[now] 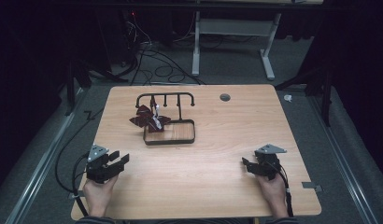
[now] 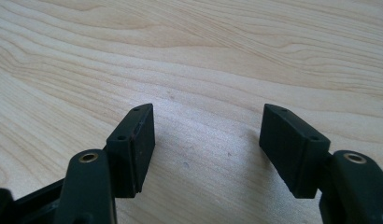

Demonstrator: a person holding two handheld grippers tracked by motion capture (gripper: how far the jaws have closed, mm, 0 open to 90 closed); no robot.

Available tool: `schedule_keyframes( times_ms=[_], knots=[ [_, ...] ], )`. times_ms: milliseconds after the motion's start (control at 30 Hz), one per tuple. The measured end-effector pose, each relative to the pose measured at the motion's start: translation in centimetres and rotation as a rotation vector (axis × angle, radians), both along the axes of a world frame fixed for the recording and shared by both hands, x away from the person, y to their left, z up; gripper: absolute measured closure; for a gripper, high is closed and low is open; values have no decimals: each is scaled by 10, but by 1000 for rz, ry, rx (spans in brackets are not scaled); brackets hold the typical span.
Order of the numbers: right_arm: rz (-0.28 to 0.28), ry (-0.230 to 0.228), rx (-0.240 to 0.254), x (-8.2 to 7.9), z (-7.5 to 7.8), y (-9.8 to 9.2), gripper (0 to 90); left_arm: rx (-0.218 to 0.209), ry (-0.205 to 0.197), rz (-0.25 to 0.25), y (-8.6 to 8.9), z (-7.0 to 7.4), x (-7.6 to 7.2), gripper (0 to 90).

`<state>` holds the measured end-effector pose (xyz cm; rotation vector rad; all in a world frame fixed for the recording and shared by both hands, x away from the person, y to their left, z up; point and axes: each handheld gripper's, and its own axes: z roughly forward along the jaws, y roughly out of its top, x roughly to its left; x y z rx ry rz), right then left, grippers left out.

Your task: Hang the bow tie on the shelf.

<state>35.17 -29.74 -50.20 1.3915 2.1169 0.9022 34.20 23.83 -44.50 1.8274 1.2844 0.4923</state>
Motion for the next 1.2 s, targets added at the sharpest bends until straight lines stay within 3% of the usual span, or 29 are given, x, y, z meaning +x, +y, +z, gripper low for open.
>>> schedule_keyframes(
  times_ms=[700,1200],
  knots=[
    [-1,3,-1,0,0,0,373,11,52,4,-9,-28,5,527],
    [-1,3,-1,0,0,0,372,102,51,31,-17,-50,11,513]
  ],
)
